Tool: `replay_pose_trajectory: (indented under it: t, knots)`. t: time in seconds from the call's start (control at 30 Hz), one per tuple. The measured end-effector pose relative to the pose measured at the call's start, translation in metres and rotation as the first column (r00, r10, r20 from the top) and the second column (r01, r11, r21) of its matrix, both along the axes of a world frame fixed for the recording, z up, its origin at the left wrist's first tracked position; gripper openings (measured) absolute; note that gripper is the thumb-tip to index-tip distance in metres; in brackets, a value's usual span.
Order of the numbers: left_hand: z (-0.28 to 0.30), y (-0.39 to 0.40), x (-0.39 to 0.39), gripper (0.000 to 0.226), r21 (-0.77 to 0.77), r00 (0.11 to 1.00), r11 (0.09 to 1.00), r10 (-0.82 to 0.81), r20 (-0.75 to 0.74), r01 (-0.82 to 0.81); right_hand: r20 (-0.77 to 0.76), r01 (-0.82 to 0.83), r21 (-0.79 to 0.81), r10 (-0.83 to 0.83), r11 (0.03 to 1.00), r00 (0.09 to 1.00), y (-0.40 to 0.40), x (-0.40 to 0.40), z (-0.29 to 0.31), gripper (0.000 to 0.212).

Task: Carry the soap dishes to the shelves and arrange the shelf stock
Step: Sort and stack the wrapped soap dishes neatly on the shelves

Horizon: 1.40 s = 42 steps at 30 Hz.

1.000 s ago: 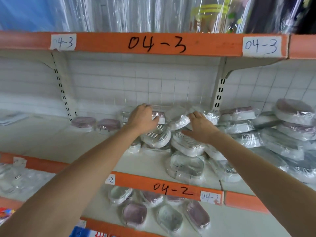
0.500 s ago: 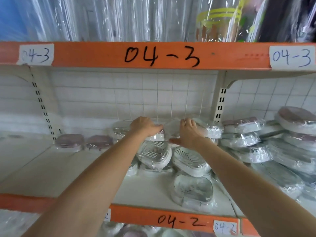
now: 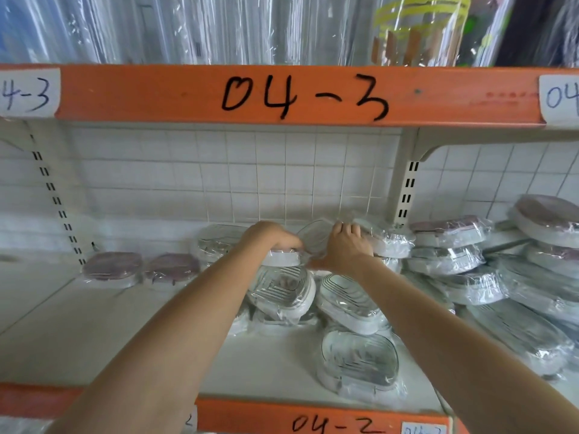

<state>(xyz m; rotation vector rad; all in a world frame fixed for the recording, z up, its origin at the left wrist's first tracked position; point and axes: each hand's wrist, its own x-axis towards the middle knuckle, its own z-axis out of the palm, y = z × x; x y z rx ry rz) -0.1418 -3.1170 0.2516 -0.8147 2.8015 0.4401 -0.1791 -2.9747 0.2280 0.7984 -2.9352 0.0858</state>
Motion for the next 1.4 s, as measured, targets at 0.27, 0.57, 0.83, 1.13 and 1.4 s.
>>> replay_pose_trajectory:
  t: [0.27,0.57,0.83,1.13,1.4]
  knots:
    - [-0.009,-0.006,0.025,0.063,-0.057,0.942,0.998,-0.044,-0.331,0.027,-0.046,-0.027,-0.093,0.023,0.995,0.999,0.014,0.003,0.005,0.100]
    - [-0.006,0.003,0.087,0.095,0.031,0.870,0.999,0.041,-0.491,-0.030,-0.035,-0.109,-0.220,0.104,0.969,0.994,0.050,0.018,0.008,0.100]
    - [-0.030,0.028,0.140,0.097,0.028,0.869,0.999,0.029,-0.493,-0.018,-0.023,-0.228,-0.246,0.230,0.942,0.973,0.080,0.045,-0.011,0.097]
    - [-0.044,0.056,0.169,0.096,-0.111,0.874,0.988,-0.151,-0.462,0.112,-0.136,-0.288,-0.211,0.264,0.934,0.955,0.125,0.070,-0.029,0.089]
    - [-0.091,0.068,0.219,0.102,-0.099,0.858,0.976,-0.216,-0.466,0.192,-0.100,-0.212,-0.232,0.193,0.950,0.976,0.147,0.127,-0.073,0.094]
